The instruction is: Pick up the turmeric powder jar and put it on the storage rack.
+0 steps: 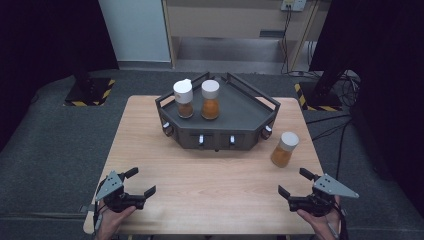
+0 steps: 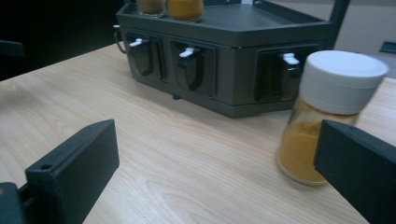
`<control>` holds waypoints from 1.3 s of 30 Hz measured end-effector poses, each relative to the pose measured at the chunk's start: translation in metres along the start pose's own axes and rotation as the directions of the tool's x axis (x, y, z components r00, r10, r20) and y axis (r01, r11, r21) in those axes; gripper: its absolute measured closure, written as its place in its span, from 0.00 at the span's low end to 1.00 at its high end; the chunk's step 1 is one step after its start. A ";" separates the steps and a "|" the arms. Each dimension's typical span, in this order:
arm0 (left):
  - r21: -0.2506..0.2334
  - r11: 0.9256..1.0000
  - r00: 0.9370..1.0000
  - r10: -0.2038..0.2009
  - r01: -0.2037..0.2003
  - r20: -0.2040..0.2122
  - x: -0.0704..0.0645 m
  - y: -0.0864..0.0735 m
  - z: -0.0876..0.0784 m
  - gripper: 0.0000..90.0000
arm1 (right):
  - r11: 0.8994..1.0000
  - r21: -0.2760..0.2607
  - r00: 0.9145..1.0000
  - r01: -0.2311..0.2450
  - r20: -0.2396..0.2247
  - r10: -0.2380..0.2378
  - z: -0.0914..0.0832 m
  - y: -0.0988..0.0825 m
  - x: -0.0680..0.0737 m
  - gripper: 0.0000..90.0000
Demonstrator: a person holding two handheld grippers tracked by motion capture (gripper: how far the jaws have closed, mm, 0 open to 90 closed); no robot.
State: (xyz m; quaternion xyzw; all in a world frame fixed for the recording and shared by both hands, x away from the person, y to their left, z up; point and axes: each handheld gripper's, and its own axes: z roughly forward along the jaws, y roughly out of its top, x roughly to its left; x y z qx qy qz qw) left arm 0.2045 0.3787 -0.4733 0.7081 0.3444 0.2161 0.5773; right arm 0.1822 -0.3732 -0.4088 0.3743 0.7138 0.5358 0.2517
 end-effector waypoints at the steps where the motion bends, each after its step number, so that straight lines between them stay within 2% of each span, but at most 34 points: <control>1: 0.000 1.000 1.000 0.000 0.000 -0.001 0.000 0.000 0.000 0.01 | 1.000 -0.003 1.000 -0.003 0.002 0.003 -0.001 0.001 0.000 0.00; 14: 0.001 1.000 1.000 0.000 0.000 -0.003 0.000 0.000 0.000 0.01 | 1.000 -0.019 0.999 -0.002 0.045 0.003 -0.012 0.019 -0.004 0.02; 23: 0.001 1.000 1.000 0.000 0.000 -0.003 0.000 0.000 0.000 0.01 | 1.000 -0.013 0.999 -0.021 0.030 0.022 -0.009 0.031 -0.018 0.04; 39: 0.004 1.000 1.000 -0.001 0.001 -0.005 0.000 0.000 0.000 0.01 | 0.998 0.027 0.996 -0.058 0.070 0.056 0.022 0.036 -0.041 0.05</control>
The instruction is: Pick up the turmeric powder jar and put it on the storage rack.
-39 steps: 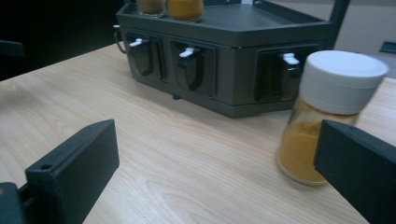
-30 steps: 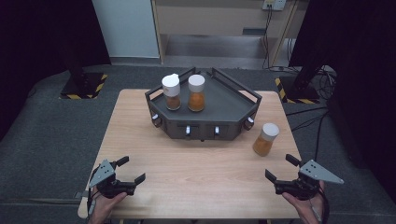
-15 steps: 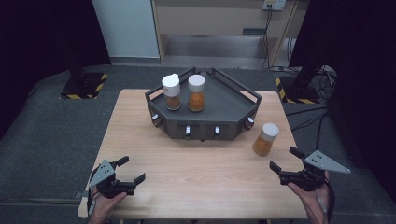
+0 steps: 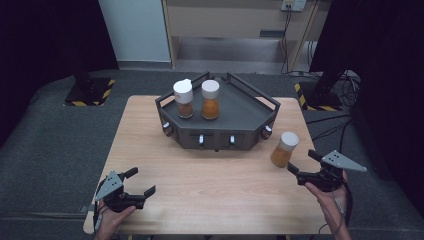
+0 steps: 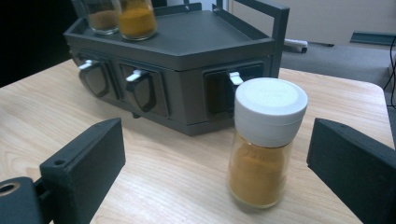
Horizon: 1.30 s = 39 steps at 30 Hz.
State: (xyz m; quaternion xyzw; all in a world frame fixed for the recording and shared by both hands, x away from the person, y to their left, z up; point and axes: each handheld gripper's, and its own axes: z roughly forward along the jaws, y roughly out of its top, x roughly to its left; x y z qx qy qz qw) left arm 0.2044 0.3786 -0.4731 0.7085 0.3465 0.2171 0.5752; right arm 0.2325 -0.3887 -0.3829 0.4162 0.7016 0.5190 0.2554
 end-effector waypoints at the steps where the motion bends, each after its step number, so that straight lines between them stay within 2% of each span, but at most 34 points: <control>1: 0.000 1.000 1.000 0.000 0.000 0.000 0.000 0.000 0.000 0.01 | 1.000 0.002 1.000 0.000 0.006 0.000 0.002 0.000 -0.001 0.05; 9: 0.001 1.000 1.000 -0.001 0.001 0.000 0.000 0.000 0.000 0.01 | 1.000 0.029 1.000 0.008 0.025 -0.009 0.022 0.003 -0.008 0.06; 15: 0.002 1.000 1.000 -0.002 0.002 -0.001 0.000 0.000 0.000 0.01 | 0.999 0.044 0.999 -0.006 0.038 0.005 0.037 0.004 -0.014 0.06; 28: 0.003 1.000 1.000 -0.003 0.003 -0.002 0.001 0.000 0.000 0.01 | 0.996 0.085 0.997 -0.009 0.071 0.003 0.067 0.008 -0.023 0.08; 39: 0.003 1.000 1.000 -0.003 0.003 -0.003 0.000 0.000 0.000 0.01 | 0.995 0.097 0.996 -0.013 0.085 0.005 0.086 0.006 -0.029 0.19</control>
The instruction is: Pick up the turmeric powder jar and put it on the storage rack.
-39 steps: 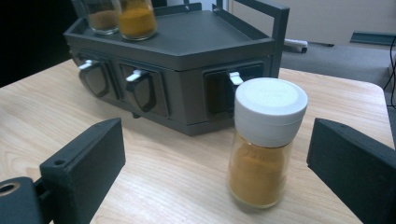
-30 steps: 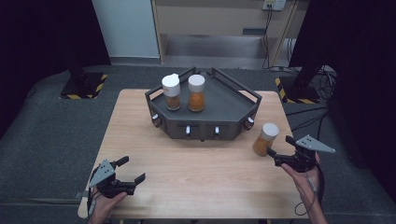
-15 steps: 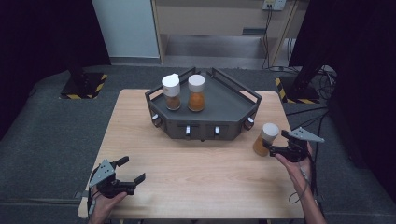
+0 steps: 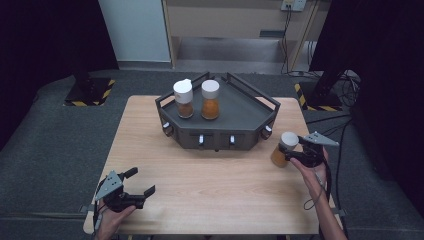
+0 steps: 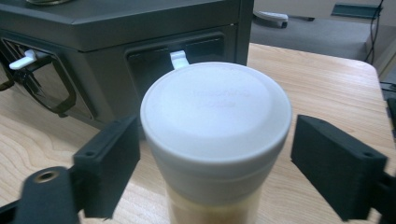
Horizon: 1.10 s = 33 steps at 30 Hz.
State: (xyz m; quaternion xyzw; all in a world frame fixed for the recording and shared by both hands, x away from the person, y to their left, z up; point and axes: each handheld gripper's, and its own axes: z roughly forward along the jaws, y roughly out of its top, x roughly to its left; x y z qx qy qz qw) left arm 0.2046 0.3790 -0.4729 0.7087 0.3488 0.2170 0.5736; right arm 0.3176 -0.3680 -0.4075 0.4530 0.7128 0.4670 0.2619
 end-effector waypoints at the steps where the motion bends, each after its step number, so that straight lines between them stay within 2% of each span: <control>1: 0.000 1.000 1.000 0.000 0.000 0.000 0.000 0.000 0.000 0.01 | 1.000 -0.003 1.000 0.001 0.003 -0.001 0.001 -0.001 0.000 0.21; 6: 0.000 1.000 1.000 0.000 0.000 -0.001 0.000 0.000 0.000 0.01 | 1.000 0.003 1.000 0.005 0.006 -0.005 0.007 -0.002 0.001 0.27; 7: -0.001 1.000 1.000 0.000 0.000 -0.001 0.000 0.000 0.000 0.01 | 1.000 0.006 1.000 0.013 0.002 -0.013 0.009 -0.003 0.000 0.31; 10: 0.000 1.000 1.000 0.000 0.000 0.000 0.000 0.000 0.000 0.01 | 1.000 -0.003 1.000 0.019 -0.009 -0.019 0.009 -0.005 0.000 0.37; 24: -0.002 1.000 1.000 -0.001 0.001 -0.001 0.000 0.000 0.000 0.01 | 0.999 0.017 0.999 0.042 -0.008 -0.042 0.007 0.000 0.002 0.37; 33: -0.002 1.000 1.000 0.003 -0.003 0.002 0.000 0.000 0.000 0.01 | 0.997 0.027 0.996 0.072 -0.044 -0.071 -0.002 0.016 0.001 0.37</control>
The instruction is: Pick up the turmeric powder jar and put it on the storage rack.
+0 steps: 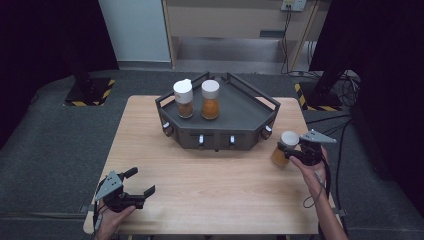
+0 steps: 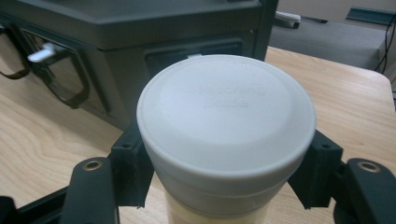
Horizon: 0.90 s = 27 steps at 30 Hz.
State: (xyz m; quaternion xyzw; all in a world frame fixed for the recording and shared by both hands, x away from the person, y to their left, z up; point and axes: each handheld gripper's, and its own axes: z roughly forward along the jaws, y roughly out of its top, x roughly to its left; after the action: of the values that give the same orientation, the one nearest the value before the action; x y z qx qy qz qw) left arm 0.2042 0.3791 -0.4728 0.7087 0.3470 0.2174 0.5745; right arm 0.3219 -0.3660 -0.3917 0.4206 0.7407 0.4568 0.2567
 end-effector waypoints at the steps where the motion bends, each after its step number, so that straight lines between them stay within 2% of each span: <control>1: 0.000 1.000 1.000 0.001 -0.001 0.000 0.000 0.000 0.000 0.01 | 1.000 0.004 1.000 0.007 -0.010 -0.007 -0.002 0.003 0.000 0.37; 3: 0.001 1.000 1.000 0.000 0.000 0.001 0.000 0.000 0.000 0.01 | 1.000 0.005 1.000 0.017 -0.018 -0.016 -0.003 0.006 -0.001 0.37; 11: 0.002 1.000 1.000 -0.001 0.001 0.000 0.000 0.000 0.000 0.01 | 0.998 0.019 0.992 0.068 -0.104 -0.065 -0.013 0.030 0.002 0.37; 17: 0.001 1.000 1.000 -0.002 0.002 -0.001 0.000 0.000 0.000 0.01 | 0.996 0.013 0.982 0.087 -0.170 -0.083 -0.016 0.047 0.002 0.37; 20: 0.000 1.000 1.000 -0.003 0.003 -0.001 0.000 0.000 0.000 0.01 | 0.994 0.013 0.977 0.104 -0.190 -0.100 -0.017 0.056 0.004 0.37; 25: -0.001 1.000 1.000 -0.006 0.006 0.000 0.000 0.000 0.000 0.01 | 0.995 0.004 0.969 0.100 -0.229 -0.096 -0.018 0.067 0.005 0.37; 27: -0.002 1.000 1.000 -0.008 0.008 0.000 0.000 0.000 0.000 0.01 | 0.994 0.006 0.966 0.111 -0.237 -0.106 -0.018 0.072 0.008 0.37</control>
State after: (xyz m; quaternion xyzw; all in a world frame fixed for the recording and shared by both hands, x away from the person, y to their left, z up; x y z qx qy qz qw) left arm 0.2044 0.3795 -0.4732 0.7067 0.3494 0.2156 0.5762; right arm 0.3323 -0.3512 -0.3189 0.3245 0.7923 0.4815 0.1872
